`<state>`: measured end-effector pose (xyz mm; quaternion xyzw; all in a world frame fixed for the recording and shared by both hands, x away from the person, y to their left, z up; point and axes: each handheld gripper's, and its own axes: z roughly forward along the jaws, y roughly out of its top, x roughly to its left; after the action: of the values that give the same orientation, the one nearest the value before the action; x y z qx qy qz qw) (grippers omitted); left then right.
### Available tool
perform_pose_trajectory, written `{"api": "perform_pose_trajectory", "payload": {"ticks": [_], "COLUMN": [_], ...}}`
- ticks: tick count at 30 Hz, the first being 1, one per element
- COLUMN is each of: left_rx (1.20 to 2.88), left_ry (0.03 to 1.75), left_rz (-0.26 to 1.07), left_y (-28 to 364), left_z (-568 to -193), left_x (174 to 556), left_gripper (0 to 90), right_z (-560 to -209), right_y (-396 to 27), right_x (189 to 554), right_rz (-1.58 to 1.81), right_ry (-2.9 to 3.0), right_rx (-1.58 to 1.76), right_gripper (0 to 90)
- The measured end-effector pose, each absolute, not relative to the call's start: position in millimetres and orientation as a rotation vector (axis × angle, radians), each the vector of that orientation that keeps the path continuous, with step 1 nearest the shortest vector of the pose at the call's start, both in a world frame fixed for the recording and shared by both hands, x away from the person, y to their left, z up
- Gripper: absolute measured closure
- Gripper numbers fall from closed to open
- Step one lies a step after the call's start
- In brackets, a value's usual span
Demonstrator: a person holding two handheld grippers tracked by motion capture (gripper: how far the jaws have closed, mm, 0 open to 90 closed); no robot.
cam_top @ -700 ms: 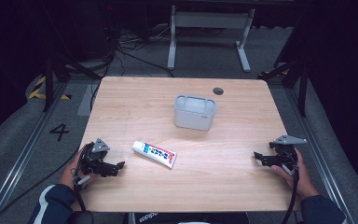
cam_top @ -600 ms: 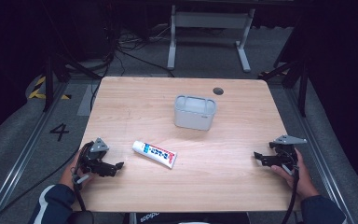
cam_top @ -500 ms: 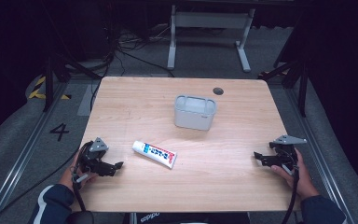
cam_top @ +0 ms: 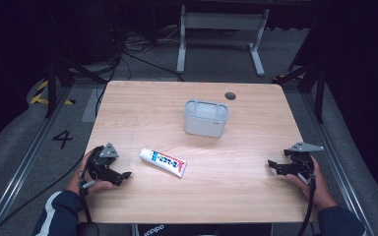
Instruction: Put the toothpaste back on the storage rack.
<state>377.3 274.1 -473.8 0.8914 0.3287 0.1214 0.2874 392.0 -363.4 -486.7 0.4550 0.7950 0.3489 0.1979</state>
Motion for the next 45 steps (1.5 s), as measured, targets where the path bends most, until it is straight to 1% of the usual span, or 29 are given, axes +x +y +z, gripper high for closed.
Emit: {"api": "perform_pose_trajectory", "payload": {"ticks": [2, 3, 4, 5, 6, 7, 8, 9, 10, 13, 17, 20, 23, 34, 45], "left_rx": [2.382, 2.394, 2.409, 2.433, 2.433, 2.447, 2.456, 2.457, 2.465, 2.453, 2.481, 2.539, 2.565, 2.646, 2.754], "left_ry": [0.874, 0.83, 0.808, 0.797, 0.797, 0.801, 0.787, 0.771, 0.76, 0.74, 0.697, 0.625, 0.599, 0.485, 0.341], "left_rz": [0.314, 0.294, 0.302, 0.312, 0.312, 0.313, 0.321, 0.342, 0.342, 0.363, 0.383, 0.4, 0.413, 0.363, 0.332], "left_y": [272, 272, 271, 269, 269, 268, 267, 267, 267, 266, 260, 248, 241, 221, 186], "left_z": [-472, -469, -468, -466, -466, -465, -464, -462, -459, -448, -438, -428, -423, -405, -401], "left_x": [378, 378, 379, 379, 379, 379, 379, 378, 378, 377, 378, 381, 383, 392, 404], "left_gripper": [5.9, 10.5, 19.6, 21.0, 16.8, 15.9, 18.6, 18.6, 20.5, 19.3, 19.1, 18.4, 18.1, 20.8, 22.2], "right_z": [-487, -487, -487, -487, -487, -487, -487, -487, -487, -487, -487, -487, -487, -487, -487], "right_y": [-363, -363, -363, -363, -363, -363, -363, -363, -363, -363, -362, -362, -362, -362, -363], "right_x": [392, 392, 392, 392, 392, 392, 392, 392, 392, 392, 392, 391, 391, 391, 391], "right_rz": [0.978, 0.978, 0.978, 0.977, 0.977, 0.977, 0.977, 0.977, 0.978, 0.977, 0.976, 0.975, 0.975, 0.976, 0.978], "right_ry": [2.223, 2.223, 2.221, 2.219, 2.219, 2.219, 2.219, 2.219, 2.22, 2.22, 2.216, 2.215, 2.215, 2.215, 2.221], "right_rx": [1.275, 1.276, 1.278, 1.279, 1.279, 1.279, 1.28, 1.28, 1.28, 1.28, 1.282, 1.283, 1.283, 1.284, 1.282], "right_gripper": [14.4, 14.3, 14.3, 14.4, 14.4, 14.3, 14.3, 14.3, 14.3, 14.3, 14.3, 14.4, 14.4, 14.4, 14.3]}}
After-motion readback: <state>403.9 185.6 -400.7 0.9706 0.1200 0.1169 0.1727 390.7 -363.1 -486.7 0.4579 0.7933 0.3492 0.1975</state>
